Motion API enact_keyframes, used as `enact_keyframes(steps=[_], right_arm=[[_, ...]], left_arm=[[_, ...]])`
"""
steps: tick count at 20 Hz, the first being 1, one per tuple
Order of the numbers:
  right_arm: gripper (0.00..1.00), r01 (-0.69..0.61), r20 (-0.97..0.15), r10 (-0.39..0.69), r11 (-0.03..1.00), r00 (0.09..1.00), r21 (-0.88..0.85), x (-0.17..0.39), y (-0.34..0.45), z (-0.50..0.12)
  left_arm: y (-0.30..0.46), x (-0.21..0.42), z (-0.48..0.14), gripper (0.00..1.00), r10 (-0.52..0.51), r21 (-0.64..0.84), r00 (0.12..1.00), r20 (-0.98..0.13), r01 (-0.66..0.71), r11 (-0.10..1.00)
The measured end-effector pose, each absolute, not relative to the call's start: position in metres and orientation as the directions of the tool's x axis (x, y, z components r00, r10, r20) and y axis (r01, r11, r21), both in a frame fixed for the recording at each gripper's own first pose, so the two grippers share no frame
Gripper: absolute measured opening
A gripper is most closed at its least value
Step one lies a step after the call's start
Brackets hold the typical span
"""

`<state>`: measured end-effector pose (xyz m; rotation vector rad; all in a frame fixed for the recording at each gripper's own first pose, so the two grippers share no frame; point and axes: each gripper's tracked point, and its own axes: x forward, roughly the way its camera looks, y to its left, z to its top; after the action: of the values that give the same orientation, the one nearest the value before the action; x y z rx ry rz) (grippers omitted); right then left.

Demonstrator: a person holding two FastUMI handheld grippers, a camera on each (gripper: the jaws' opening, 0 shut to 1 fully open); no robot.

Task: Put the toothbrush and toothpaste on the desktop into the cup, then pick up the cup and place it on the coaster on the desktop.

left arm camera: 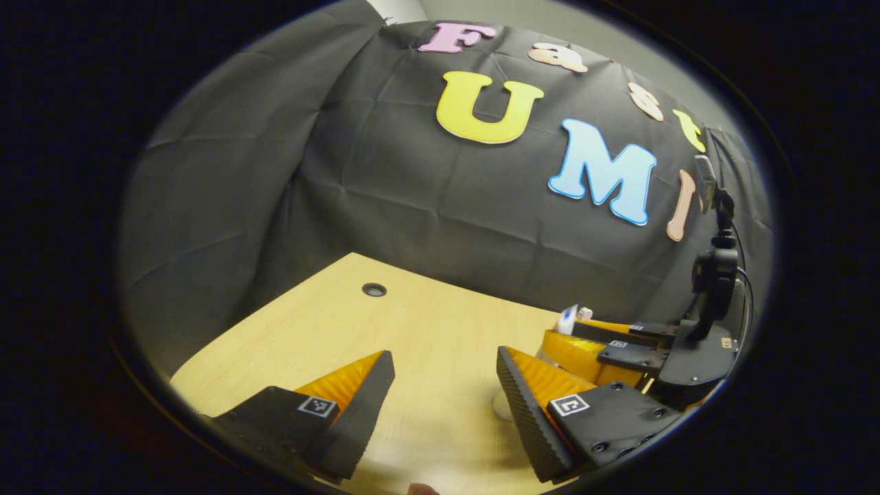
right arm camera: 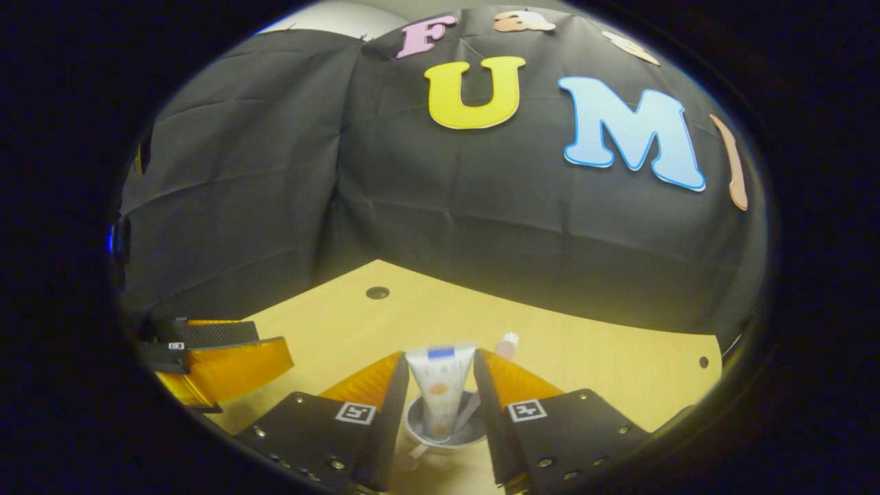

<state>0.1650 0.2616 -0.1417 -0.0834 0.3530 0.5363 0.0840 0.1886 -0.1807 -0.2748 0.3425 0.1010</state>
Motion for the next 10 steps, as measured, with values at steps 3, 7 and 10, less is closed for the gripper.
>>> enact_keyframes(steps=[3, 7, 10], right_arm=[[0.62, -0.500, -0.310, 0.474, 0.866, 0.824, -0.005, 0.163, 0.257, -0.123], [0.71, -0.495, -0.269, 0.475, 0.869, 0.838, -0.006, 0.156, 0.252, -0.102], [0.72, -0.474, -0.241, 0.461, 0.881, 0.854, 0.007, 0.149, 0.238, -0.086]], left_arm=[[0.183, 0.085, -0.178, 0.96, 0.039, -0.250, 0.939, -0.342, -0.131, 0.959], [0.175, 0.087, -0.176, 0.96, 0.024, -0.240, 0.940, -0.342, -0.112, 0.964], [0.162, 0.087, -0.174, 0.93, 0.000, -0.240, 0.938, -0.346, -0.089, 0.967]])
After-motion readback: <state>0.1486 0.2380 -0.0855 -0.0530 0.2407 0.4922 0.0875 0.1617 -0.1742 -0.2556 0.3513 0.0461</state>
